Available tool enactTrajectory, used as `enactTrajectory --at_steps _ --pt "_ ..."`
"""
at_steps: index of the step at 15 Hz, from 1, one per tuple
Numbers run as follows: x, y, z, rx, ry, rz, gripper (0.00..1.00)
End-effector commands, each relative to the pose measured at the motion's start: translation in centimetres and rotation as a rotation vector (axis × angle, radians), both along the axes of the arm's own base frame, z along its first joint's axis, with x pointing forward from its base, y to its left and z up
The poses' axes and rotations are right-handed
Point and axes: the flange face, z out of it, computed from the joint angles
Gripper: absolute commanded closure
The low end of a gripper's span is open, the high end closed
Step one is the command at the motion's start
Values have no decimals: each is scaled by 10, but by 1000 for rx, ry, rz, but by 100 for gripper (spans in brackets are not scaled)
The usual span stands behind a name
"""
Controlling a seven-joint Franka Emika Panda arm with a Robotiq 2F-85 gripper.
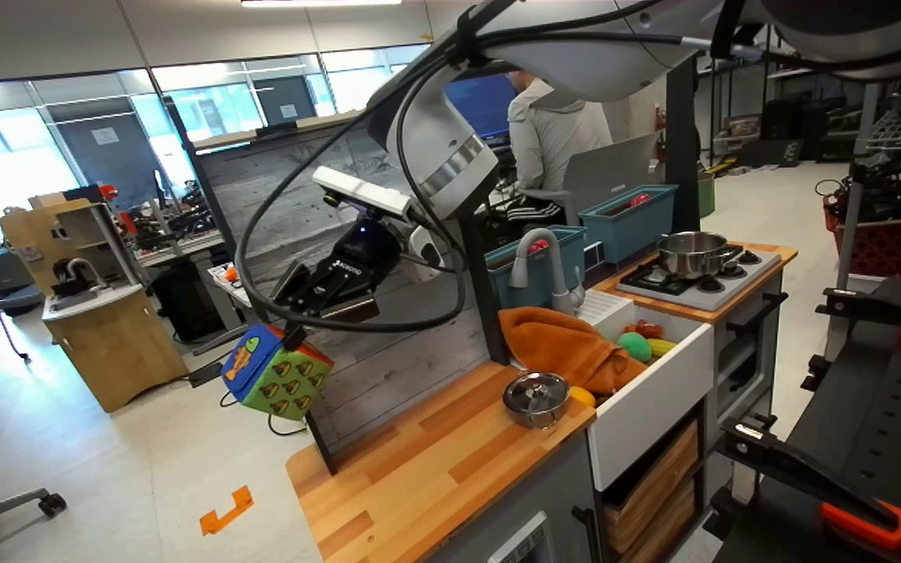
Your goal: Pick up the orange and blue toy from the counter and put it in the top drawer
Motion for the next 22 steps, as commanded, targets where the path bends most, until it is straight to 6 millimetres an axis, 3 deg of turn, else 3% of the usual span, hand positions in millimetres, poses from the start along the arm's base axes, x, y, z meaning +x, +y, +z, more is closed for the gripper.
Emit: enactTrajectory --at_steps 1,7,12,16,20,22 --pt "31 -41 38 -84 -119 -118 99" --pt "52 -52 63 -214 -269 -232 99" --pt "59 -68 68 -370 -350 -233 99" --pt "64 -94 70 -544 -406 -205 99" --pt "68 -131 86 -736 -461 -151 99" --pt "65 -135 95 -771 -460 -77 99"
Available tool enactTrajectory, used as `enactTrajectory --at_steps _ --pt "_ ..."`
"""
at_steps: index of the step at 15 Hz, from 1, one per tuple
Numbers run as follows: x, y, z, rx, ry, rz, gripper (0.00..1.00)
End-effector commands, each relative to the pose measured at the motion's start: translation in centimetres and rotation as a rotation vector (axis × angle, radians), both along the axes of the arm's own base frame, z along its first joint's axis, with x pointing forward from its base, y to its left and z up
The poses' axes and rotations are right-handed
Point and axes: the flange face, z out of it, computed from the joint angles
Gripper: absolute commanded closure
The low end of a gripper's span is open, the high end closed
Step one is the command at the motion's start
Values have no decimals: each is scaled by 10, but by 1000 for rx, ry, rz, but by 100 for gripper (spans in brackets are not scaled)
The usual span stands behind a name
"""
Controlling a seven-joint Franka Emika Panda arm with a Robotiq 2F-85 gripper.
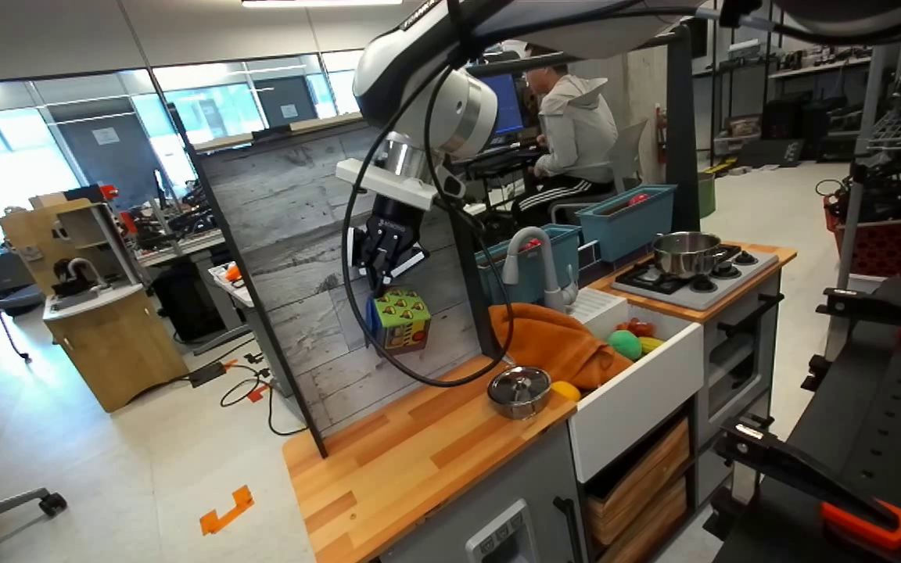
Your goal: Pick up the orange and blue toy from the counter and put it in the top drawer
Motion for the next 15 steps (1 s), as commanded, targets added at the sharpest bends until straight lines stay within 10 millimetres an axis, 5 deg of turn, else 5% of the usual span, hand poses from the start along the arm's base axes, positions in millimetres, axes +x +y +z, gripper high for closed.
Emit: enactTrajectory --at_steps 1,10,15 --pt "2 -46 45 -135 36 51 99" --pt "-55 -20 51 -257 380 455 99" --pt "-61 -45 51 -500 485 377 99"
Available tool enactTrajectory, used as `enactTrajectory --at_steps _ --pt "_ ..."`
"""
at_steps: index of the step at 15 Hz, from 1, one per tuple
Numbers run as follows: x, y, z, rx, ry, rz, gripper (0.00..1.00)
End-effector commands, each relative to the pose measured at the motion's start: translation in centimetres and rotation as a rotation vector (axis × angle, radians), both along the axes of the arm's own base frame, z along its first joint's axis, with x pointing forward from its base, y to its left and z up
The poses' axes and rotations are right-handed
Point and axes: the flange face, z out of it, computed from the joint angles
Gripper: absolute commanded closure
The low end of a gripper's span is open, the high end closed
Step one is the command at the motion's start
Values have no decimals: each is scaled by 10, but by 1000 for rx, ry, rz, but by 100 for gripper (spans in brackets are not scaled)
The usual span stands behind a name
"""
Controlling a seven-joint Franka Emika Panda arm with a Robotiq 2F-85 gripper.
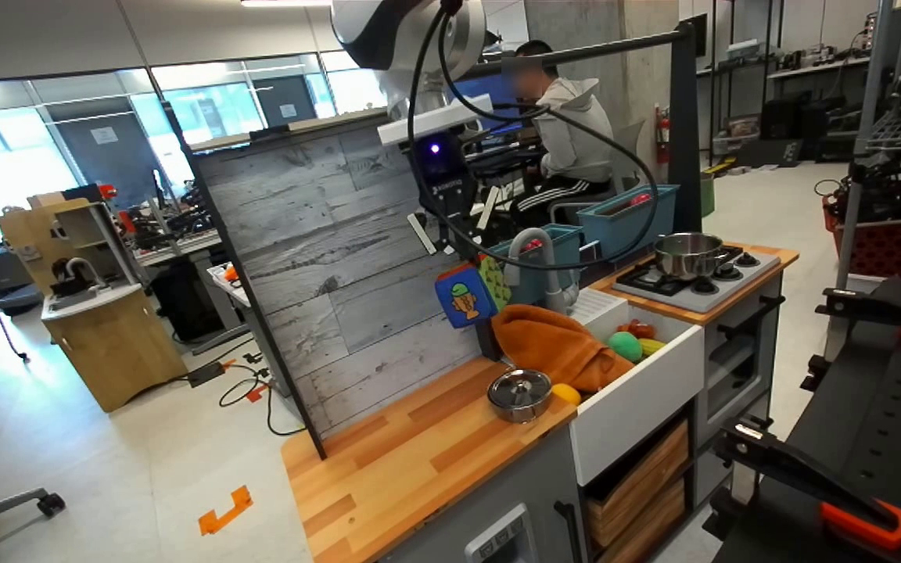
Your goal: Pick up the orange and blue toy from the counter and put it in the top drawer
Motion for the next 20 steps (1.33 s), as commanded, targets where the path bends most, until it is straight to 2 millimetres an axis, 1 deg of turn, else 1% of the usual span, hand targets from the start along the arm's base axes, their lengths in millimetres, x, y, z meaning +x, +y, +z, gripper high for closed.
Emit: enactTrajectory --at_steps 1,4,6,7,8,9,12,13,14,15,16,17,19,20 --pt "0 -26 5 -194 2 -42 99" --pt "4 -64 3 -345 -22 -119 99" --pt "3 -74 -1 -451 -26 -164 99" --pt "3 -76 -1 -500 -28 -189 70" --pt "2 -78 0 -548 -33 -212 69" --pt "1 -78 0 -595 -37 -236 62" --pt "-5 -71 3 -727 -30 -311 41" --pt "-9 -66 3 -769 -19 -328 32" --pt "-16 -58 1 -806 16 -329 26" --pt "-24 -38 -7 -731 90 -217 18" --pt "-25 -23 -11 -671 94 -173 11" --pt "-18 -49 2 -701 54 -254 28" --pt "-23 -25 -8 -687 75 -203 12" --pt "-24 -19 -11 -687 77 -192 11"
